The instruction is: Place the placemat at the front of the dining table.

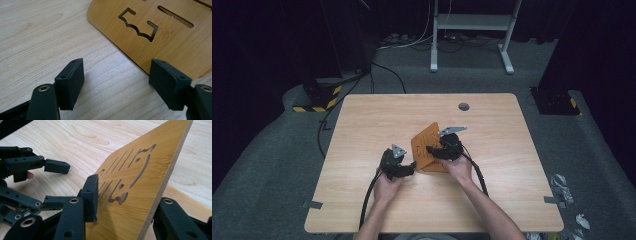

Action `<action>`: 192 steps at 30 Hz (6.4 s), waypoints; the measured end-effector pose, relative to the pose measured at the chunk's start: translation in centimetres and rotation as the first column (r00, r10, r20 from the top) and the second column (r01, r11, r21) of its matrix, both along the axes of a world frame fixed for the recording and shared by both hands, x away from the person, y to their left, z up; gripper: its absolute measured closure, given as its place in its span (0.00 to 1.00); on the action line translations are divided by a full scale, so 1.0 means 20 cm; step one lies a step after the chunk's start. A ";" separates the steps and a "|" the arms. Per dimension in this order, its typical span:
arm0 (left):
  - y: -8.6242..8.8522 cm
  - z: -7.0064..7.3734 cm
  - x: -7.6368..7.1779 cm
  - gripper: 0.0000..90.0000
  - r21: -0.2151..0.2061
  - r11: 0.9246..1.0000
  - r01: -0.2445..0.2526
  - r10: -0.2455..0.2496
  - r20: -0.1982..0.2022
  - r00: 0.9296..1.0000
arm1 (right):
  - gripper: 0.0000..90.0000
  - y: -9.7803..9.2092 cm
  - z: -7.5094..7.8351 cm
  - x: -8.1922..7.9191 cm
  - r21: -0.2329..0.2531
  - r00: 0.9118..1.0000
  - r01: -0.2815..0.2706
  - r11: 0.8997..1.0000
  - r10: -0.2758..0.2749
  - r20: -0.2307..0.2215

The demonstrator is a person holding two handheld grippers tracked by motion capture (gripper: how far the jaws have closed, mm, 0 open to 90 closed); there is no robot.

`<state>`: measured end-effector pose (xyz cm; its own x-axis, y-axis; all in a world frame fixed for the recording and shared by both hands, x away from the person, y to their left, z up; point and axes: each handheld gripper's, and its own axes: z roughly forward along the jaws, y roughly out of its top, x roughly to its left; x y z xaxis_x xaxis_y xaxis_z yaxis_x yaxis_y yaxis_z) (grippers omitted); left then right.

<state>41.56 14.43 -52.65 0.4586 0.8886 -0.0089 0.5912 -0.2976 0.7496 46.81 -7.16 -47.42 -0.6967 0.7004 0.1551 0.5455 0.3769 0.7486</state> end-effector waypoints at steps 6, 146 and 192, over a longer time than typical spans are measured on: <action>0.00 0.00 0.00 0.31 -0.009 1.000 -0.006 0.006 0.001 1.000 | 0.71 0.01 0.00 0.00 0.013 1.000 -0.006 1.000 0.007 -0.019; 0.01 0.00 0.00 0.29 0.005 1.000 -0.026 0.026 0.003 1.000 | 0.96 -0.56 0.56 -0.14 0.029 0.990 -0.014 0.999 0.009 0.141; 0.01 0.00 0.00 0.29 0.003 0.999 -0.034 0.034 -0.002 0.999 | 0.96 -0.90 0.45 0.11 -0.042 0.956 0.283 0.958 -0.279 0.092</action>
